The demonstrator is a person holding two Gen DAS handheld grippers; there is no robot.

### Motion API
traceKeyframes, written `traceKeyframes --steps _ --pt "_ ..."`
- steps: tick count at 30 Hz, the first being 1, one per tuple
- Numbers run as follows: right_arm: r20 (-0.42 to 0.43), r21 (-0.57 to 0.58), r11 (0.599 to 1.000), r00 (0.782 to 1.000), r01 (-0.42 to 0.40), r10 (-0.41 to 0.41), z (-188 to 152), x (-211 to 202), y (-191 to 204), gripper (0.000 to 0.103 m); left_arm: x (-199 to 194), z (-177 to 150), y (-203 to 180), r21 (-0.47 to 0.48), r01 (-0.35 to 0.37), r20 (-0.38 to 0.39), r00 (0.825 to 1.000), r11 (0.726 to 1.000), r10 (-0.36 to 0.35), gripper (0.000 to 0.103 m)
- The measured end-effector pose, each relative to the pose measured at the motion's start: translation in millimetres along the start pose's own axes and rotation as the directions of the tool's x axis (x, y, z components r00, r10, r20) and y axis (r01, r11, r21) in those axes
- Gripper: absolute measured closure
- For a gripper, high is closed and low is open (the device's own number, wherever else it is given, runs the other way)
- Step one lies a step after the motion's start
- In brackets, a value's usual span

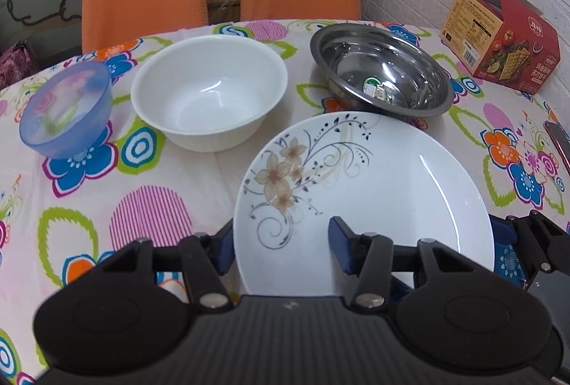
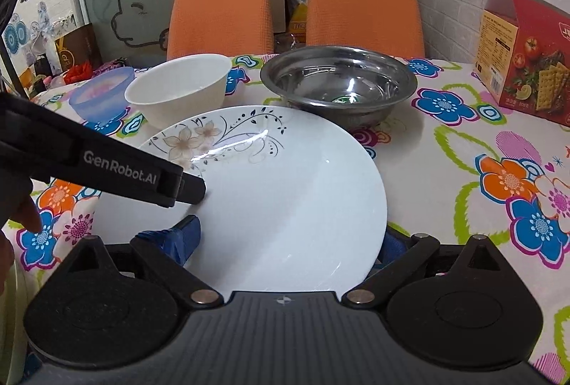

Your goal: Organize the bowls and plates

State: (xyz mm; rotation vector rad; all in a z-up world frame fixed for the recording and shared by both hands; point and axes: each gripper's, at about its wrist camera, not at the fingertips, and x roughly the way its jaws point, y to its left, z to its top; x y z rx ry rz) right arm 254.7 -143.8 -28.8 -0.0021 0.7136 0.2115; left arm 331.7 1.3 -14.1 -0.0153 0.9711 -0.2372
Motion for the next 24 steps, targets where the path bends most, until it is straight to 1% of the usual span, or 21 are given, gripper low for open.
traceKeyframes --steps 3,6,12,19,24 --pt "0.027 0.019 1.0 1.0 -0.013 0.012 -1.6 -7.9 0.1 0.016 -7.3 -2.0 -1.2 0.015 -0.002 0.014 1.0 1.0 0.002 0.053" --pt "0.052 0.013 1.0 0.999 0.003 -0.003 -0.6 -15.1 3.4 0.016 -16.4 -4.1 -2.9 0.026 0.005 0.034 0.999 1.0 -0.006 0.053" --pt "0.083 0.021 1.0 0.996 -0.01 0.008 -4.3 -24.3 8.1 0.016 -32.9 -14.0 -2.9 0.041 -0.012 0.07 0.997 0.999 0.009 0.053" --pt "0.133 -0.004 0.999 0.99 -0.036 0.037 -4.2 -49.3 28.0 0.016 -72.6 -30.2 7.1 0.024 -0.037 0.131 0.991 0.999 0.034 0.053" --pt "0.15 -0.042 0.996 0.985 -0.08 0.085 -11.1 -71.5 58.1 0.016 -111.3 -58.4 26.9 -0.02 -0.062 0.156 0.986 0.998 0.064 0.053"
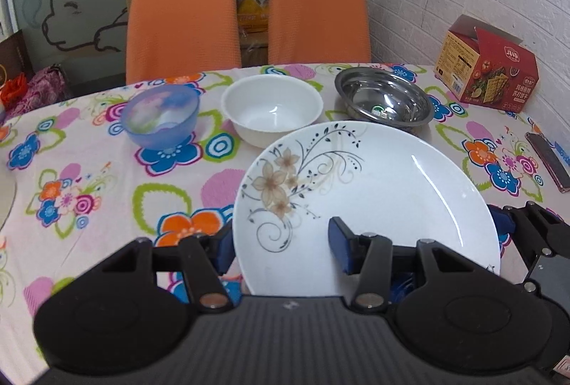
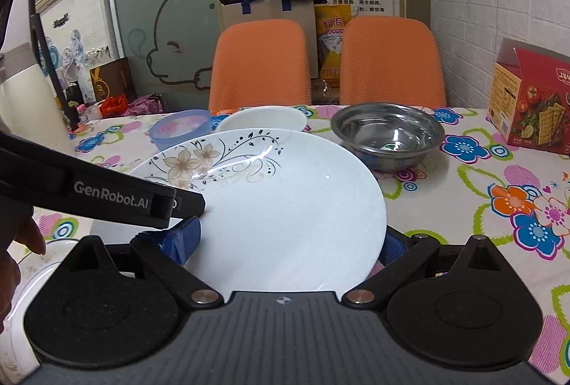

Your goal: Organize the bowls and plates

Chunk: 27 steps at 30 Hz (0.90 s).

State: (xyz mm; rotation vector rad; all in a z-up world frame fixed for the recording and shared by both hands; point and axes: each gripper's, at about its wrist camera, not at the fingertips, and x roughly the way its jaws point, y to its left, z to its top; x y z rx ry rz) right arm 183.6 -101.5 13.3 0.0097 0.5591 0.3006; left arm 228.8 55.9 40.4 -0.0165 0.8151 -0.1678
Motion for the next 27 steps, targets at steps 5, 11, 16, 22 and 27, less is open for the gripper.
traceKeyframes --steps 5,11,16,22,27 --pt "0.001 -0.031 0.997 0.997 -0.076 0.076 -13.6 -18.6 42.3 0.016 -45.8 -35.4 30.2 -0.038 -0.062 0.016 0.998 0.997 0.063 0.053" --pt "-0.036 -0.077 0.982 0.985 -0.171 0.169 -39.1 -32.6 95.6 0.016 -88.1 -86.7 66.1 -0.092 -0.154 0.024 0.987 0.984 0.157 0.053" --pt "-0.08 -0.125 0.968 0.975 -0.217 0.209 -52.4 -35.4 126.7 0.016 -102.8 -119.9 91.5 -0.154 -0.169 0.006 0.985 0.974 0.172 0.053" --pt "-0.096 -0.16 0.963 0.975 -0.215 0.202 -64.4 -33.3 140.1 0.016 -96.5 -137.4 108.2 -0.208 -0.145 -0.005 0.989 0.967 0.147 0.053" --pt "-0.087 -0.174 0.963 0.977 -0.207 0.194 -67.8 -34.5 142.6 0.017 -97.0 -139.2 111.7 -0.206 -0.134 0.026 0.989 0.969 0.142 0.052"
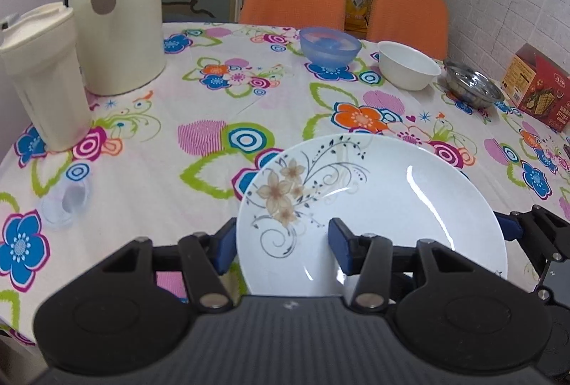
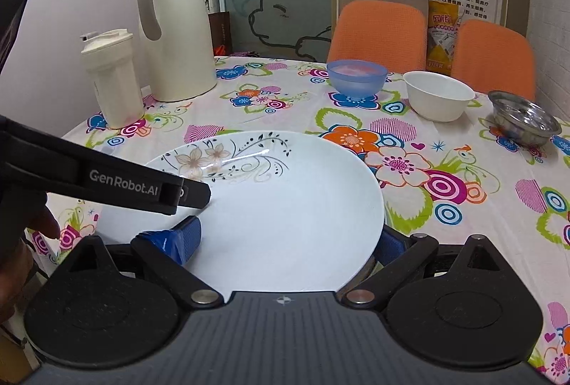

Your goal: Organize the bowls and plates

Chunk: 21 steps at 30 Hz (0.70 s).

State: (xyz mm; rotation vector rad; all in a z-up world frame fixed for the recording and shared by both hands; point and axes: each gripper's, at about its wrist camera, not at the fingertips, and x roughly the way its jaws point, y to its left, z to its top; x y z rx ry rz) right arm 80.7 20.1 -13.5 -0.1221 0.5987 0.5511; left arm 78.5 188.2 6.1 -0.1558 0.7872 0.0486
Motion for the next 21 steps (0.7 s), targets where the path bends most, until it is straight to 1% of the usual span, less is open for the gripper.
traceKeyframes --steps 5,8,11,13,15,17,19,21 --pt "0.004 0.01 1.0 1.0 -0.002 0.002 0.9 -1.5 -3.0 0.018 -8.1 5.4 -4.8 0.028 -0.012 0.047 0.999 1.0 0.01 0.049" --pt "-0.002 -0.017 1.0 1.0 0.01 -0.01 1.1 -1.5 -0.7 0.018 -7.8 9.1 -5.1 0.022 -0.01 0.051 0.999 1.0 0.009 0.047" --pt "0.018 0.01 1.0 1.0 0.018 -0.018 1.7 -5.9 -6.2 0.018 -7.6 10.8 -5.2 0.02 -0.014 0.055 0.998 1.0 0.012 0.047" --pt "0.014 0.003 0.999 0.999 0.041 -0.041 2.7 -5.5 -8.4 0.016 -7.7 11.9 -6.1 0.017 -0.011 0.056 0.998 1.0 0.01 0.046" --pt "0.001 0.001 1.0 1.0 0.024 -0.024 2.4 -4.4 -10.7 0.017 -7.4 13.3 -8.4 0.019 -0.013 0.057 0.998 1.0 0.012 0.046" --pt "-0.005 0.032 0.999 1.0 0.002 -0.001 2.2 -4.6 -14.4 0.017 -7.1 14.2 -10.8 0.023 -0.01 0.056 0.998 1.0 0.008 0.046" --pt "0.011 0.037 0.999 1.0 0.016 -0.017 1.4 -6.4 -16.9 0.017 -8.1 14.7 -14.0 0.029 -0.007 0.058 0.998 1.0 0.006 0.045" --pt "0.05 0.056 0.998 0.998 0.028 -0.031 1.8 -11.8 -22.6 0.018 -9.4 15.0 -16.5 0.037 -0.003 0.062 0.998 0.999 0.001 0.044"
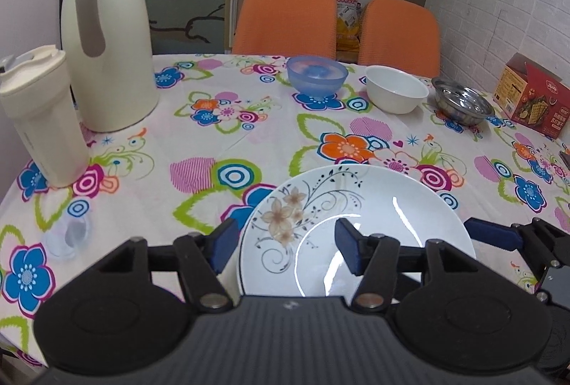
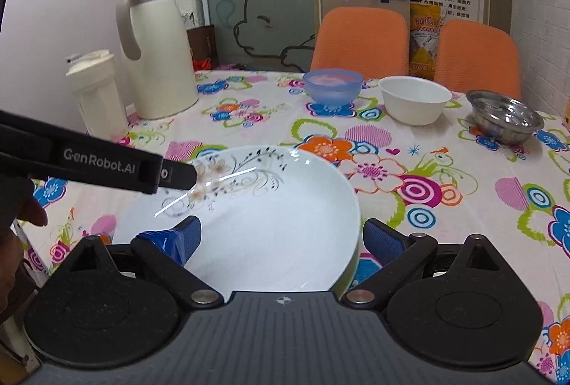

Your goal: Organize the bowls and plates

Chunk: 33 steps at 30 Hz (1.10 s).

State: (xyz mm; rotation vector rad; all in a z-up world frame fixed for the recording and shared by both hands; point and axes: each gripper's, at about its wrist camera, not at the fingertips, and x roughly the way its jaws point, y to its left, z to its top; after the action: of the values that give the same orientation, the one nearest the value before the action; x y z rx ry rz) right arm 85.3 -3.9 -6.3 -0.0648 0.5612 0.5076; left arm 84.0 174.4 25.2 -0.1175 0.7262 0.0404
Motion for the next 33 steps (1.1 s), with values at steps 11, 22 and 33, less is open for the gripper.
traceKeyframes --steps 11,22,33 --pt "0.04 0.084 0.996 0.999 0.021 -0.025 7.7 -13.3 -36.7 0.018 4.8 8.3 -26.6 0.044 0.033 -0.003 0.999 0.998 -0.033 0.043" --pt "0.039 0.17 0.979 0.991 0.117 -0.125 8.7 -26.8 -106.9 0.018 21.4 26.5 -67.3 0.105 0.056 -0.021 0.998 0.993 -0.054 0.041" --pt "0.024 0.199 0.95 0.968 0.24 -0.249 13.7 -33.0 -191.5 0.018 60.0 60.4 -124.2 0.151 0.152 -0.109 0.985 0.977 -0.136 0.039"
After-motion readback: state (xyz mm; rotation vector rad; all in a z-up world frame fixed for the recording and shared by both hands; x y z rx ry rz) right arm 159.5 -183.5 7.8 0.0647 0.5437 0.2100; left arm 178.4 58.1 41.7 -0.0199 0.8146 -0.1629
